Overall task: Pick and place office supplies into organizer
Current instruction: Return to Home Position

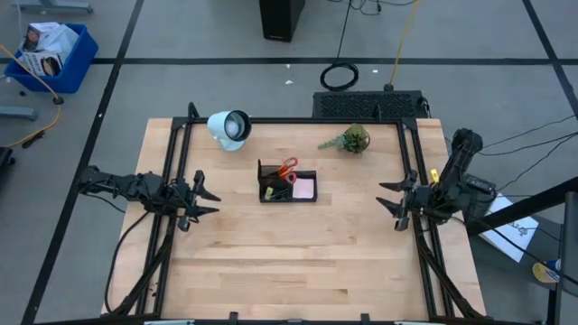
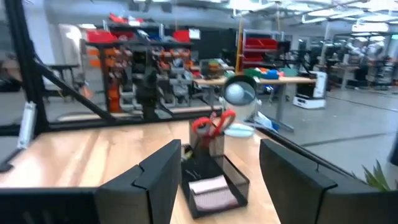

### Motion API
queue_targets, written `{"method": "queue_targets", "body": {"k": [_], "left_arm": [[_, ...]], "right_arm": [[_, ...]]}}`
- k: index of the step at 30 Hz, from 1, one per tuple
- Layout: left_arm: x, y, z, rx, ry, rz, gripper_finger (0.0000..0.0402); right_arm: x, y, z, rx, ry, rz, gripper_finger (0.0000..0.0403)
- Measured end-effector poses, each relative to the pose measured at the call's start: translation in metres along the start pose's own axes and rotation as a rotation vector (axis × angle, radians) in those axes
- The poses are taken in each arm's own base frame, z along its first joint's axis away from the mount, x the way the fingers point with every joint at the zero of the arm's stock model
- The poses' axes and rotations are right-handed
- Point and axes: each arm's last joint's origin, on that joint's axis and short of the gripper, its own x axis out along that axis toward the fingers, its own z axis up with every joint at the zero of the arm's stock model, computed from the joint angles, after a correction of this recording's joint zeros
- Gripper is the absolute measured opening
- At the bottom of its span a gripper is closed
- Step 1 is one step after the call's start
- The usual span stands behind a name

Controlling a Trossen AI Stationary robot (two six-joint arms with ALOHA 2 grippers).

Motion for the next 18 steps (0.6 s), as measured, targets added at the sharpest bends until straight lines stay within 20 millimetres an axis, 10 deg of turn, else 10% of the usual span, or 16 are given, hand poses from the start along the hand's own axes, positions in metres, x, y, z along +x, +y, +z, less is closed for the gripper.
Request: {"method": "queue_targets", "body": {"k": [18], "left_arm": [[0.000, 0.002, 0.004, 0.028, -0.039, 0.076, 0.0145]], "right_arm": [[0.002, -0.015, 0.006, -0.051, -0.047, -0.032, 0.0208]]}}
